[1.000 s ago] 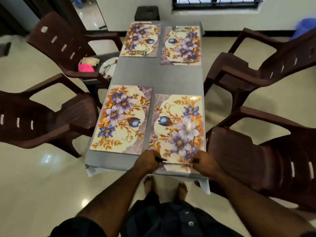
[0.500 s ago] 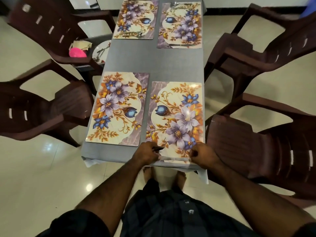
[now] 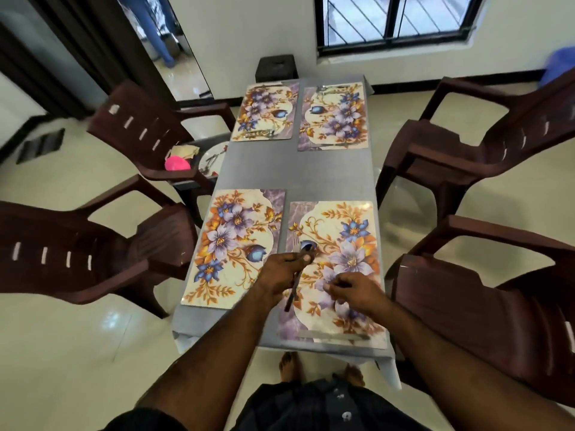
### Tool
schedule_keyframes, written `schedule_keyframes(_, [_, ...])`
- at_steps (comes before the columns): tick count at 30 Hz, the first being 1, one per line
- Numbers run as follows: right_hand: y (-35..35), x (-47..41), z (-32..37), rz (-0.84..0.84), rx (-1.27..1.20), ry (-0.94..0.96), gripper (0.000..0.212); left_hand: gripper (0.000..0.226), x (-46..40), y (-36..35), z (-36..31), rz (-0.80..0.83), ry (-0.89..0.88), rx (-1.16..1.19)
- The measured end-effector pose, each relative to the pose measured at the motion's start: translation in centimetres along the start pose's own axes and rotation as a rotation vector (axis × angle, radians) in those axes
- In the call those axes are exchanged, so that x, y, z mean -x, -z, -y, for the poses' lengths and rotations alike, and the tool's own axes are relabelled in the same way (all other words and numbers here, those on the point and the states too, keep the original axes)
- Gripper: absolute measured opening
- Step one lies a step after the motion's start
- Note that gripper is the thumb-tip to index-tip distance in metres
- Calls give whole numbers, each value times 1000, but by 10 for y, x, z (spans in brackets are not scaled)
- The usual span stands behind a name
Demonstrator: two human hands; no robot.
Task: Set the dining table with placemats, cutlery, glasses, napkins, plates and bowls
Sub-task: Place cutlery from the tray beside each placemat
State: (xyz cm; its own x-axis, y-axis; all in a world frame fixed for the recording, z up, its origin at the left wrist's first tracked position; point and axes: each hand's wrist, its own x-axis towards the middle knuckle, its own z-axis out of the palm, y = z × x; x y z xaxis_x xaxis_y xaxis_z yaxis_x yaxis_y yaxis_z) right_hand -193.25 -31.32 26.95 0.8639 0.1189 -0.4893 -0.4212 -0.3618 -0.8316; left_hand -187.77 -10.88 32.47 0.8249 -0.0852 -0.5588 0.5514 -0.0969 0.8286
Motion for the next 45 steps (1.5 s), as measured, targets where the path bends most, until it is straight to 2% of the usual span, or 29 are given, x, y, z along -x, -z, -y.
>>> schedule_keyframes(3, [-5,3,18,108,-174,-19,32,13,-5,-7,-12,-22,15,70])
schedule_keyframes(4, [-5,3,22,119,-202,-9,36,18,-7,-9,-14,-44,2,73])
schedule_keyframes(6, [-4,2,27,130,-220,18,39,27,-8,-11,-19,-88,-28,34])
schedule_keyframes(8, [-2,2,32,132,-215,22,35,24,-10,-12,-20,-142,-73,18])
schedule_keyframes(12, [4,-5,34,2,-255,19,9,27,-20,-5,-16,-245,-89,75])
schedule_keyframes(15, [17,-20,31,-107,-290,21,18,27,-39,11,-13,-242,-83,41])
schedule_keyframes(19, [38,-52,28,-184,-194,49,16,14,-78,38,-16,-174,-92,-115])
schedule_keyframes(23, [57,-93,21,-298,-33,75,14,11,-119,47,-32,-55,-173,-381])
schedule_keyframes(27, [82,-137,27,-448,244,98,30,11,-169,33,-51,-20,-241,-547])
schedule_keyframes(31, [107,-182,30,-491,411,79,13,14,-223,9,-53,-77,-166,-552])
schedule_keyframes(39, [112,-244,8,-478,539,-19,12,28,-287,-7,-42,-166,60,-457])
schedule_keyframes(45, [107,-251,6,-535,541,-35,15,23,-299,-11,-47,-208,206,-362])
